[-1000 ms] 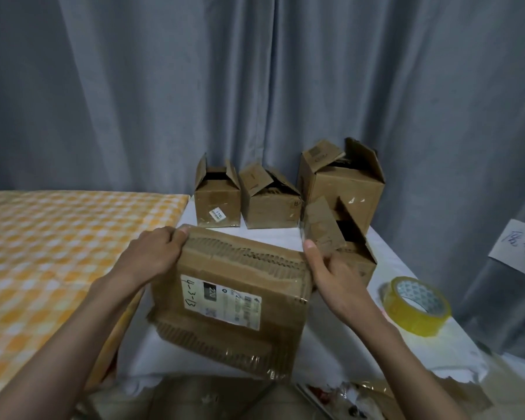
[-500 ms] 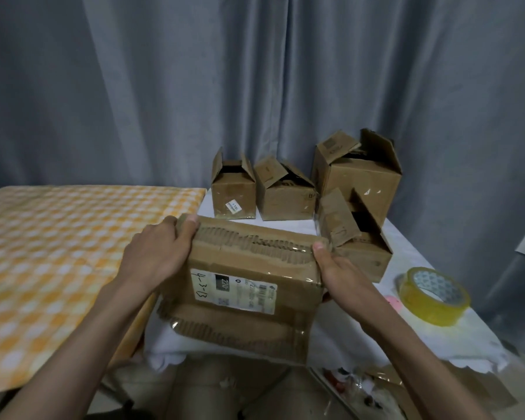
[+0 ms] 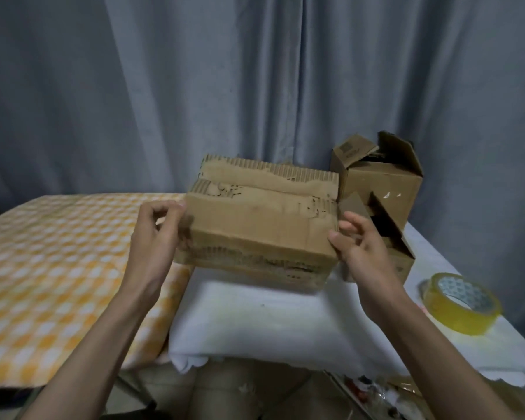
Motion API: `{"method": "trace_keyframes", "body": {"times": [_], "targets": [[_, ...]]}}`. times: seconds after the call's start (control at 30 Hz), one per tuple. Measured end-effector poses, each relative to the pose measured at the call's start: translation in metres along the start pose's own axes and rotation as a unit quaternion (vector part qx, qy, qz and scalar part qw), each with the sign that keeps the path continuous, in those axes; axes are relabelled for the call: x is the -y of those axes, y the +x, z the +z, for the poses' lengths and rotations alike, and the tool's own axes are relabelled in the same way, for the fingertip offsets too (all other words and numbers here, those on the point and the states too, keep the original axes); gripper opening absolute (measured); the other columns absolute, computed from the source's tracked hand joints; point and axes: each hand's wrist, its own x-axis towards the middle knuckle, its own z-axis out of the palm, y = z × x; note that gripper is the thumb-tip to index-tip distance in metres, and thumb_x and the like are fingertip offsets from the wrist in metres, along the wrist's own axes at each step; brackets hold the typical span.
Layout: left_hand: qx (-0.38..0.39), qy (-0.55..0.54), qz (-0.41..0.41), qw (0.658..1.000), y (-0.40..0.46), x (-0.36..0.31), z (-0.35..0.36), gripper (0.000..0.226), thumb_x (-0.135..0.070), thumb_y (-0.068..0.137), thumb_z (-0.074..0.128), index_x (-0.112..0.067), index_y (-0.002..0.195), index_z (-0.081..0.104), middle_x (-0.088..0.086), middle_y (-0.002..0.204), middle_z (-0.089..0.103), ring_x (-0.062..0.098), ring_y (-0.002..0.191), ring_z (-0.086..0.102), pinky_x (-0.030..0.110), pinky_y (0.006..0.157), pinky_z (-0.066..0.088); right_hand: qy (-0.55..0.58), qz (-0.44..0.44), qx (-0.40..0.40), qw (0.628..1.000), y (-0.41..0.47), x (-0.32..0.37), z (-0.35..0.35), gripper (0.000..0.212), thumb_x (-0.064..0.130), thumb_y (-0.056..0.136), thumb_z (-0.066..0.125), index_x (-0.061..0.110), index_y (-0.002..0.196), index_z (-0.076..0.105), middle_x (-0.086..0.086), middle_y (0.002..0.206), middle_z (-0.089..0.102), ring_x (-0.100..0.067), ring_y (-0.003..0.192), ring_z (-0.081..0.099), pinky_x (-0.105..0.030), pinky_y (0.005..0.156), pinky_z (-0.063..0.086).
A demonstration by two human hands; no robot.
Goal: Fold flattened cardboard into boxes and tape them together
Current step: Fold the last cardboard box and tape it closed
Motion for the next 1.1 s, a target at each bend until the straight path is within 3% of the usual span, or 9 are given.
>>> {"method": "trace_keyframes", "body": {"times": [0.1, 0.2, 0.33, 0.47, 0.6, 0.73, 0.83, 0.97, 1.1], "targets": [[0.058, 0.043, -0.068, 0.995, 0.002, 0.011, -0.003, 0.058, -0.062, 0.072, 0.051, -0.030, 0.119, 0.062, -0.012, 0.121, 0.063, 0.011, 0.113, 0.059, 0.039, 0.098, 0.048, -0.022, 0.002, 0.025, 0.999, 0.003, -0.011, 0.001, 0.055, 0.000, 0.092, 0.062, 0.022, 0.141, 0.050, -0.009, 0.134, 0.051, -0.018, 0.118, 0.059, -0.035, 0.090, 0.056], [0.096, 0.076, -0.103, 0.987, -0.004, 0.018, -0.002, 0.036, -0.050, 0.086, 0.045, -0.032, 0.110, 0.066, -0.005, 0.123, 0.063, 0.016, 0.117, 0.057, 0.046, 0.104, 0.044, -0.068, -0.006, 0.010, 0.998, 0.002, -0.024, 0.002, 0.046, -0.004, 0.089, 0.062, 0.020, 0.128, 0.054, -0.011, 0.132, 0.050, -0.018, 0.117, 0.056, -0.034, 0.092, 0.054], [0.139, 0.117, -0.127, 0.975, -0.010, 0.029, -0.009, 0.030, -0.029, 0.102, 0.040, -0.028, 0.096, 0.069, -0.010, 0.110, 0.069, 0.011, 0.108, 0.063, 0.040, 0.093, 0.051, -0.085, 0.014, 0.002, 0.996, 0.001, -0.037, -0.001, 0.035, -0.010, 0.089, 0.058, 0.019, 0.107, 0.050, -0.014, 0.127, 0.054, -0.024, 0.115, 0.059, -0.043, 0.100, 0.052], [0.163, 0.135, -0.157, 0.965, -0.012, 0.033, -0.024, 0.036, -0.020, 0.101, 0.042, -0.018, 0.084, 0.073, -0.004, 0.093, 0.075, 0.012, 0.087, 0.071, 0.032, 0.078, 0.054, -0.128, 0.037, 0.002, 0.991, 0.003, -0.041, -0.011, 0.025, -0.009, 0.093, 0.050, 0.015, 0.098, 0.051, -0.011, 0.103, 0.065, -0.027, 0.102, 0.063, -0.049, 0.094, 0.051], [0.172, 0.089, -0.194, 0.962, -0.011, 0.028, -0.033, 0.040, -0.041, 0.102, 0.046, -0.008, 0.096, 0.069, 0.013, 0.082, 0.073, 0.027, 0.072, 0.073, 0.032, 0.064, 0.055, -0.098, 0.053, 0.022, 0.994, 0.010, -0.033, -0.023, 0.018, 0.004, 0.103, 0.043, 0.007, 0.100, 0.061, -0.013, 0.100, 0.066, -0.029, 0.098, 0.061, -0.045, 0.091, 0.051], [0.183, 0.086, -0.214, 0.956, -0.015, 0.029, -0.029, 0.046, -0.059, 0.091, 0.056, -0.016, 0.107, 0.061, 0.001, 0.066, 0.070, 0.030, 0.064, 0.071, 0.026, 0.048, 0.050, 0.032, 0.127, 0.035, 0.991, 0.015, -0.023, -0.028, 0.030, 0.031, 0.105, 0.046, 0.012, 0.100, 0.070, -0.004, 0.083, 0.073, -0.013, 0.077, 0.068, -0.030, 0.079, 0.054], [0.159, 0.071, -0.184, 0.967, -0.011, 0.029, -0.025, 0.035, -0.051, 0.092, 0.060, -0.026, 0.116, 0.064, -0.003, 0.082, 0.071, 0.017, 0.071, 0.070, 0.028, 0.060, 0.054, 0.033, 0.163, 0.078, 0.983, 0.022, -0.023, -0.027, 0.032, 0.047, 0.098, 0.053, 0.021, 0.102, 0.070, -0.001, 0.088, 0.070, -0.015, 0.084, 0.063, -0.029, 0.077, 0.051], [0.184, 0.018, -0.131, 0.974, -0.009, 0.027, -0.021, 0.019, -0.026, 0.098, 0.058, -0.027, 0.111, 0.071, -0.010, 0.113, 0.070, 0.002, 0.098, 0.066, 0.029, 0.089, 0.049, 0.000, 0.191, 0.119, 0.974, 0.033, -0.020, -0.029, 0.025, 0.041, 0.086, 0.068, 0.019, 0.099, 0.071, -0.003, 0.089, 0.071, -0.021, 0.090, 0.061, -0.034, 0.074, 0.046], [0.190, -0.028, -0.115, 0.975, -0.007, 0.029, -0.025, 0.031, -0.014, 0.095, 0.061, -0.033, 0.119, 0.066, -0.007, 0.113, 0.069, 0.007, 0.104, 0.066, 0.026, 0.081, 0.051, -0.022, 0.208, 0.133, 0.969, 0.043, -0.017, -0.029, 0.028, 0.030, 0.085, 0.073, 0.016, 0.109, 0.070, -0.003, 0.100, 0.077, -0.022, 0.099, 0.064, -0.043, 0.096, 0.049]]}}
